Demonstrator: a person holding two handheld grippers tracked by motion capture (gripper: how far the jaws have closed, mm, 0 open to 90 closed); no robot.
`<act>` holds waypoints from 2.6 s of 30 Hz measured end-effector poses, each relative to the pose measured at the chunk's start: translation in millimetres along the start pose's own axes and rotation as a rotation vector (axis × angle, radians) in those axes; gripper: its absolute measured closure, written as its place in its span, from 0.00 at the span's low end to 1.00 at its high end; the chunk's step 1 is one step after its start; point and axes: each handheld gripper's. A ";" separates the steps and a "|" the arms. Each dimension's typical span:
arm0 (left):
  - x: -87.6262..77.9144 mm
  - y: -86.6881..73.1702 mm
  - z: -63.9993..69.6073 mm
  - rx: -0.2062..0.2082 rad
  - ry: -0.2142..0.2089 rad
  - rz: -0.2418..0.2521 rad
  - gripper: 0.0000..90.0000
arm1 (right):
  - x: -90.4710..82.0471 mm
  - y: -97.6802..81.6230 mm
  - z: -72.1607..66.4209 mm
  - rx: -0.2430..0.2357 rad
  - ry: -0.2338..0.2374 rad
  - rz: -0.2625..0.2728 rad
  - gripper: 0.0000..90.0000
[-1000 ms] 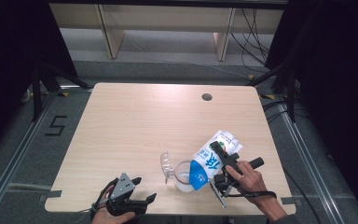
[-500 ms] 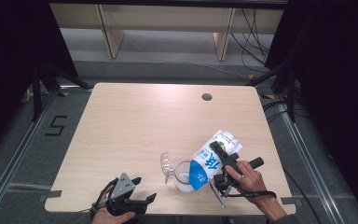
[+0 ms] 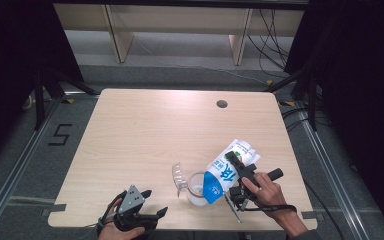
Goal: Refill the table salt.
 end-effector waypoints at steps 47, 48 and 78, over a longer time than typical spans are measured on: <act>-0.1 0.0 0.8 -0.013 0.001 -0.001 0.25 | -0.8 -0.2 0.9 -0.017 -0.009 -0.009 0.64; -0.1 0.0 0.8 -0.013 0.001 -0.001 0.25 | -0.5 -0.1 0.7 -0.015 -0.008 -0.009 0.64; -0.1 0.0 -0.1 0.002 -0.001 -0.002 0.25 | -0.1 -0.7 0.6 -0.027 -0.011 -0.012 0.65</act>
Point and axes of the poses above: each handheld gripper's, and its own axes: x roughly forward along the jaws, y roughly out of its top, z roughly to its right, and after that the axes turned 10 degrees about x, right-handed
